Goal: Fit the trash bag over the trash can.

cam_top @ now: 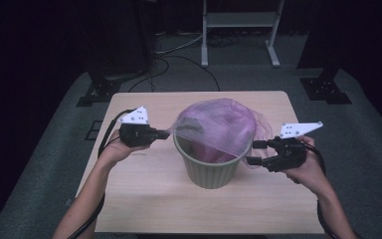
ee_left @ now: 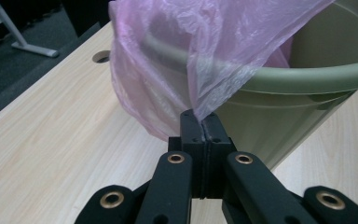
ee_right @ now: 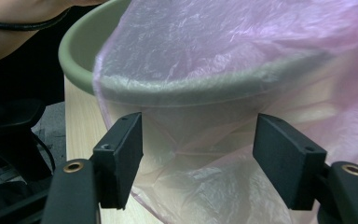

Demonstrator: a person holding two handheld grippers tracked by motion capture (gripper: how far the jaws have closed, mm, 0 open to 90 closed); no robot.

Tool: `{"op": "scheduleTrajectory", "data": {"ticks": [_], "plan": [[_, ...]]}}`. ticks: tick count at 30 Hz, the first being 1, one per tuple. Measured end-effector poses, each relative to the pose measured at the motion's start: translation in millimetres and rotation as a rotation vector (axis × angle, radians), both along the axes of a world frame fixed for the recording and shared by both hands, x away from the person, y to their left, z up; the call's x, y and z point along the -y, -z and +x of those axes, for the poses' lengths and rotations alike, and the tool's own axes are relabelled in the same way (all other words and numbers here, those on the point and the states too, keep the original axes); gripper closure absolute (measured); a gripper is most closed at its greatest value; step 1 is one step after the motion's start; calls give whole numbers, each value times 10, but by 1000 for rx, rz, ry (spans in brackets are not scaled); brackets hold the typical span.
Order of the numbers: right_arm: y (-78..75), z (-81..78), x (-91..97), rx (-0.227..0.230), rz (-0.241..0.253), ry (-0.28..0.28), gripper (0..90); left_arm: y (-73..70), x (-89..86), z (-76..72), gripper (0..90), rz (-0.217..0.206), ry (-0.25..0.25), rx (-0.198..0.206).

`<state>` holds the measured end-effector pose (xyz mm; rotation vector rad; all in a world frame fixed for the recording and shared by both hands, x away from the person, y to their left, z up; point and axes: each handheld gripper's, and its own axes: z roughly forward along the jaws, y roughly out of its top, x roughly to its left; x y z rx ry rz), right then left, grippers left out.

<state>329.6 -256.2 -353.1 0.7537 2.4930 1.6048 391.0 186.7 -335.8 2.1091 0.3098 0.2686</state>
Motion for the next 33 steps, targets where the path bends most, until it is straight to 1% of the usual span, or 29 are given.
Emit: {"op": "scheduleTrajectory", "data": {"ticks": [3, 5, 6, 8, 9, 10, 11, 12, 14, 16, 17, 19, 22, 23, 26, 29, 31, 33], "plan": [[39, 11, -63, 12, -6, 2, 377, 16, 24, -16, 899, 3, 12, -2], [58, 5, -99, 29, -28, 14, 452, 23, 45, -27, 899, 5, 22, -2], [70, -9, -119, 45, -34, 20, 515, 25, 55, -32, 899, 5, 28, 1], [79, -31, -147, 51, -35, 34, 632, 24, 74, -43, 900, 4, 32, 1], [83, -45, -164, 58, -41, 51, 695, 21, 79, -47, 899, 7, 32, 4], [85, -54, -173, 59, -51, 63, 774, 15, 76, -49, 900, 10, 34, 5], [86, -57, -175, 57, -48, 68, 840, 9, 70, -60, 900, 1, 32, 6], [81, -62, -171, 43, -38, 80, 891, 4, 63, -71, 900, -3, 32, 10], [74, -68, -163, 33, -30, 87, 900, 4, 39, -104, 900, -10, 37, 16], [82, -73, -160, 10, -40, 73, 900, 37, 13, -161, 900, -14, 49, 15], [94, -82, -164, -1, -47, 63, 900, 62, -10, -190, 900, -13, 57, 14], [134, -113, -176, -15, -64, 42, 900, 133, -55, -262, 900, -35, 73, 3], [211, -155, -188, -42, -92, 13, 900, 226, -98, -369, 900, -54, 97, -6], [230, -160, -190, -49, -96, 7, 900, 267, -108, -412, 900, -58, 114, -12], [292, -170, -197, -72, -107, -7, 900, 373, -84, -488, 900, -45, 136, -29], [373, -170, -250, -88, -152, -13, 900, 524, -40, -523, 900, -4, 159, -53], [464, -163, -286, -102, -181, -23, 900, 637, -35, -510, 900, 23, 146, -72], [544, -142, -295, -121, -193, -22, 900, 721, -48, -490, 900, 40, 133, -89]]}}
